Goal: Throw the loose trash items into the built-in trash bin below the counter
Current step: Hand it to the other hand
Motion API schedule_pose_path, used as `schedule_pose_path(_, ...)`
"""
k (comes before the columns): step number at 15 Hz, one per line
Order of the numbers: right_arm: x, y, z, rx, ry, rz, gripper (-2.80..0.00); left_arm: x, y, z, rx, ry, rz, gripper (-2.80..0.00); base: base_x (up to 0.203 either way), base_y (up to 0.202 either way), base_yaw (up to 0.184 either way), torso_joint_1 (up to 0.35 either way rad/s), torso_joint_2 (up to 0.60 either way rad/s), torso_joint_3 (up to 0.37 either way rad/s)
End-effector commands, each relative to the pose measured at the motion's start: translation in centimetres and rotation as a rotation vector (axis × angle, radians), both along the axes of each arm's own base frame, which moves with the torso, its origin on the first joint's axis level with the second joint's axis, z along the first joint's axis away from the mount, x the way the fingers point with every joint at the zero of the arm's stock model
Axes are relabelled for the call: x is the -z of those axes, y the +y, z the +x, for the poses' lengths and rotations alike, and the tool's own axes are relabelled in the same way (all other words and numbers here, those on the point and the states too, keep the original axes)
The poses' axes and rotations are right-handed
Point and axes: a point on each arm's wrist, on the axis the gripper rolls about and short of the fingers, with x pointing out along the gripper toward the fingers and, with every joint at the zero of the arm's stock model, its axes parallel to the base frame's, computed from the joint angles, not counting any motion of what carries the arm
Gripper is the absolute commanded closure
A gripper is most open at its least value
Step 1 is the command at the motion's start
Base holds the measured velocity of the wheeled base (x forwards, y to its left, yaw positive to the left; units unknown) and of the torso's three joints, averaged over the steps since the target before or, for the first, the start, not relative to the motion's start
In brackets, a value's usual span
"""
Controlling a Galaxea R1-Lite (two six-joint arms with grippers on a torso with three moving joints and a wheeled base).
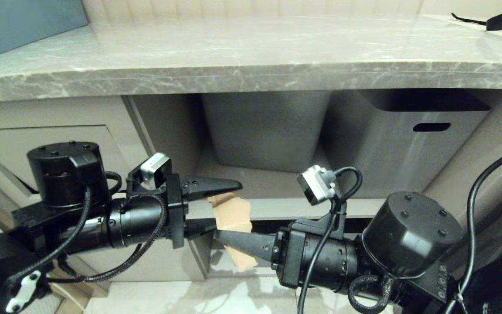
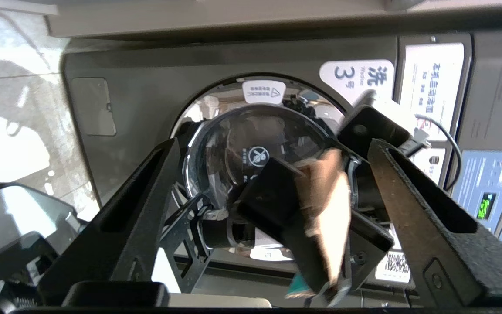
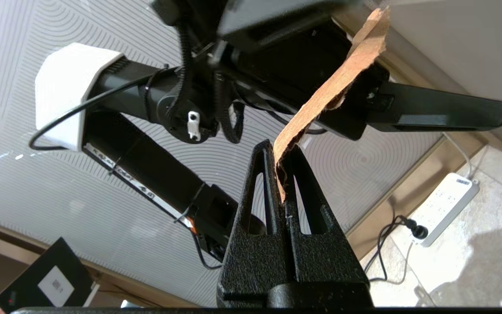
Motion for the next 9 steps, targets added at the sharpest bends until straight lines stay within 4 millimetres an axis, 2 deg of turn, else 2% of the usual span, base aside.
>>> schedule_pose_path(1, 0.2, 0.2, 0.0, -0.007, 0.003, 0.002, 0.00, 0.1, -0.2, -0.2, 0.015, 0.006, -0.004, -2.80, 0.000, 0.000, 0.000, 0.000, 0.00, 0.000)
schedule_pose_path(8, 0.5, 0.5, 0.3, -0.002, 0.004, -0.004, 0.00, -0.4, 0.0, -1.1, 0.020, -0.036, -0.026, -2.80, 0.000, 0.000, 0.000, 0.000, 0.00, 0.000)
schedule_pose_path(9, 0.5, 0.5, 0.3, -0.002, 0.004, -0.004, 0.00, -0.4, -0.1, -1.4, 0.031, -0.042, -0.029, 0.00, 0.000, 0.000, 0.000, 0.000, 0.00, 0.000)
